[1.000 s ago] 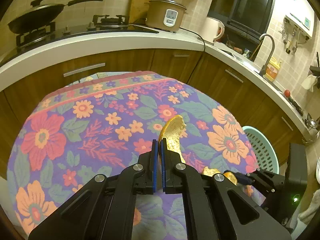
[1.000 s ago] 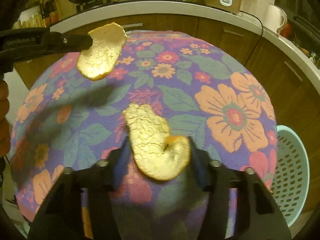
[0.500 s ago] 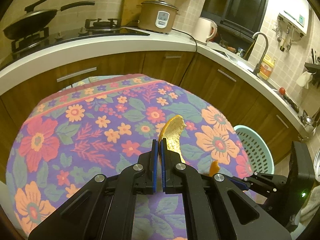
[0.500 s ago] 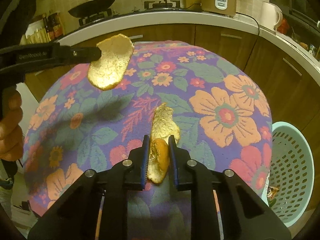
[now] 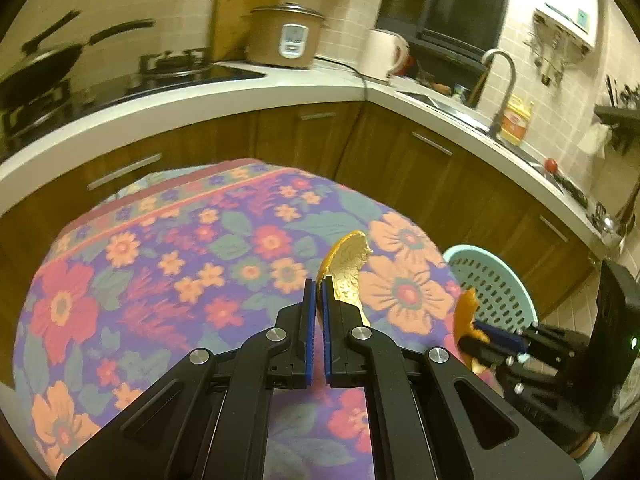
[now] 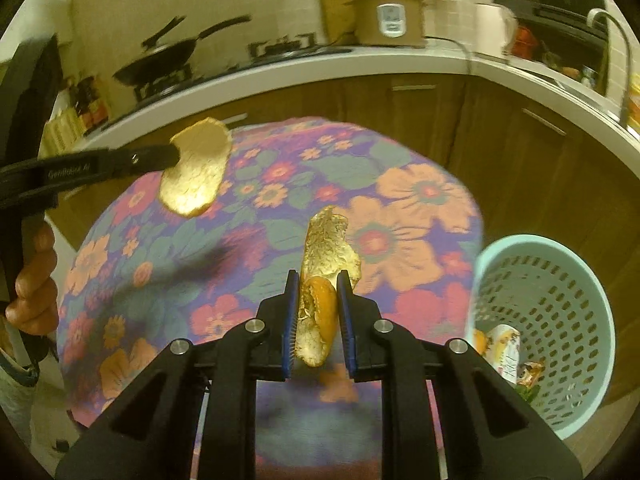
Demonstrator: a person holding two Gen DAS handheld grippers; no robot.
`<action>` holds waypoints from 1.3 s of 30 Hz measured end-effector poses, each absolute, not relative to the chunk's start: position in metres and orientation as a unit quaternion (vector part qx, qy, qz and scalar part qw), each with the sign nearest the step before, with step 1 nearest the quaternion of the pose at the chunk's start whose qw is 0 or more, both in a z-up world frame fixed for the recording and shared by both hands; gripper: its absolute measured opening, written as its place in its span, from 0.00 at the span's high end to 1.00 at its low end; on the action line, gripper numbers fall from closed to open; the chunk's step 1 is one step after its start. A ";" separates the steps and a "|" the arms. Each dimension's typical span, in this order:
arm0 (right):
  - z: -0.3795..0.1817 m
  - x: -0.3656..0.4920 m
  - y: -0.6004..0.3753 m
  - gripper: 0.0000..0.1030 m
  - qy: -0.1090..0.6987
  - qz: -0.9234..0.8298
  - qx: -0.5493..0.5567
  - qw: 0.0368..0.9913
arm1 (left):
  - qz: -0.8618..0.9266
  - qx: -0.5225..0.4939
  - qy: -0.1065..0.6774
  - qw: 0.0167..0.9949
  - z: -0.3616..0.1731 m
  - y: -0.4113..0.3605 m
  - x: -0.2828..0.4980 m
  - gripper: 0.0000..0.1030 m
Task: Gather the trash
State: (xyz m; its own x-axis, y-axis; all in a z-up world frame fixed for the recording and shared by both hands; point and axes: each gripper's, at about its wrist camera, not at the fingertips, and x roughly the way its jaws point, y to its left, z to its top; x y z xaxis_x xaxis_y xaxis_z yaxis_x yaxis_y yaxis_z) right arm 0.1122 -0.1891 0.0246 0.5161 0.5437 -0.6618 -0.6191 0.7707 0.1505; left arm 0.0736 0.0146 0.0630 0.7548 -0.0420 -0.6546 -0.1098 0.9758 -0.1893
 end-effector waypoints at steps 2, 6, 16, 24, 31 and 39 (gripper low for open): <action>0.026 0.120 -0.205 0.84 0.359 0.321 -0.041 0.875 | 0.005 -0.102 0.354 0.930 0.064 0.002 0.083 0.99; 0.026 0.138 -0.240 0.84 0.357 0.291 -0.016 0.887 | -0.026 -0.088 0.366 0.926 0.062 -0.026 0.104 0.99; 0.007 0.179 -0.348 0.84 0.367 0.192 0.059 0.908 | -0.129 -0.071 0.402 0.904 0.045 -0.117 0.167 0.99; -0.029 0.201 -0.394 0.84 0.406 0.142 0.087 0.898 | -0.180 -0.071 0.443 0.875 0.011 -0.185 0.210 0.99; -0.042 0.209 -0.394 0.74 0.428 0.132 0.087 0.890 | -0.187 -0.073 0.458 0.866 -0.008 -0.199 0.219 0.64; -0.035 0.200 -0.386 0.71 0.421 0.146 0.082 0.892 | -0.191 -0.062 0.438 0.876 0.004 -0.185 0.205 0.63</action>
